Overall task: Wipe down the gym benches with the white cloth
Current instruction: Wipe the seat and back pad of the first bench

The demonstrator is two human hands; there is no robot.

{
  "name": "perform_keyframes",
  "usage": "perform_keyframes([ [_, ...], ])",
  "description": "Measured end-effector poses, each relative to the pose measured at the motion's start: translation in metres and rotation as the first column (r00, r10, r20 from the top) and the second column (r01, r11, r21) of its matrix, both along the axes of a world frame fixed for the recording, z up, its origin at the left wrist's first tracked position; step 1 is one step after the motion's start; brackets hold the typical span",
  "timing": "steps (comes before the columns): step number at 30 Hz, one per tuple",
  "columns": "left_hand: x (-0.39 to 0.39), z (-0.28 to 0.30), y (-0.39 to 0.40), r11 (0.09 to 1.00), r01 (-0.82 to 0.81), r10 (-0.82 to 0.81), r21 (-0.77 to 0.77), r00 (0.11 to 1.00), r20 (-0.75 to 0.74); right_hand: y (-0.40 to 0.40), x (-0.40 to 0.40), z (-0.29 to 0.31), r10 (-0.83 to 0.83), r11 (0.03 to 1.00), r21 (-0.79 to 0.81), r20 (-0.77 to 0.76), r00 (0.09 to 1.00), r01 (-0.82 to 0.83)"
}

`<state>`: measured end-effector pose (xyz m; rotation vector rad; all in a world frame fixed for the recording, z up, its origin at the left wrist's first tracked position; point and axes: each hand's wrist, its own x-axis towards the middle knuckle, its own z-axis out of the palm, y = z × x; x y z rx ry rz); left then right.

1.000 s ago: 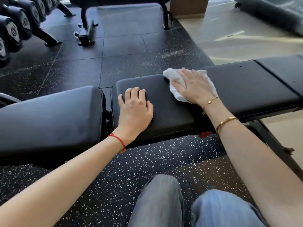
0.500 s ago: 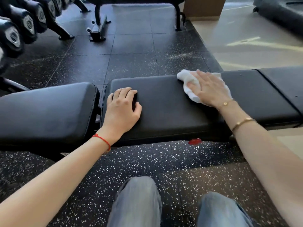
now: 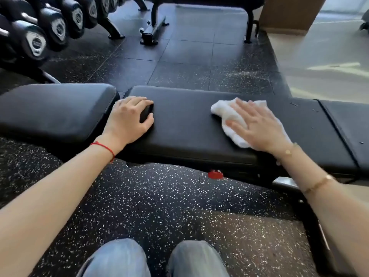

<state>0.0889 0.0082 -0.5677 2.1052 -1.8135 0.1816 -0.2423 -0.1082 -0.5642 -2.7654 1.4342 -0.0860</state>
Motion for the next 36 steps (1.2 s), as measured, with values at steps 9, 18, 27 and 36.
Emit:
perform_keyframes([
  [9, -0.004, 0.003, 0.005, 0.997, -0.070, 0.070, -0.036, 0.998, 0.004, 0.031, 0.045, -0.006, 0.205, 0.979, 0.002, 0.018, 0.979, -0.205],
  [18, -0.008, -0.005, 0.010, 0.997, -0.064, 0.060, -0.035, 0.994, -0.090, 0.080, -0.009, -0.021, 0.301, 0.902, -0.300, -0.080, 0.950, -0.311],
  [27, -0.014, -0.013, 0.015, 0.997, -0.068, 0.063, -0.038, 0.989, -0.133, 0.106, 0.074, -0.035, 0.286, 0.855, -0.404, -0.157, 0.945, -0.326],
  [36, -0.013, -0.020, 0.010, 0.994, -0.099, 0.094, -0.049, 0.990, -0.104, 0.097, 0.032, -0.046, 0.209, 0.822, -0.531, -0.056, 0.976, -0.206],
])
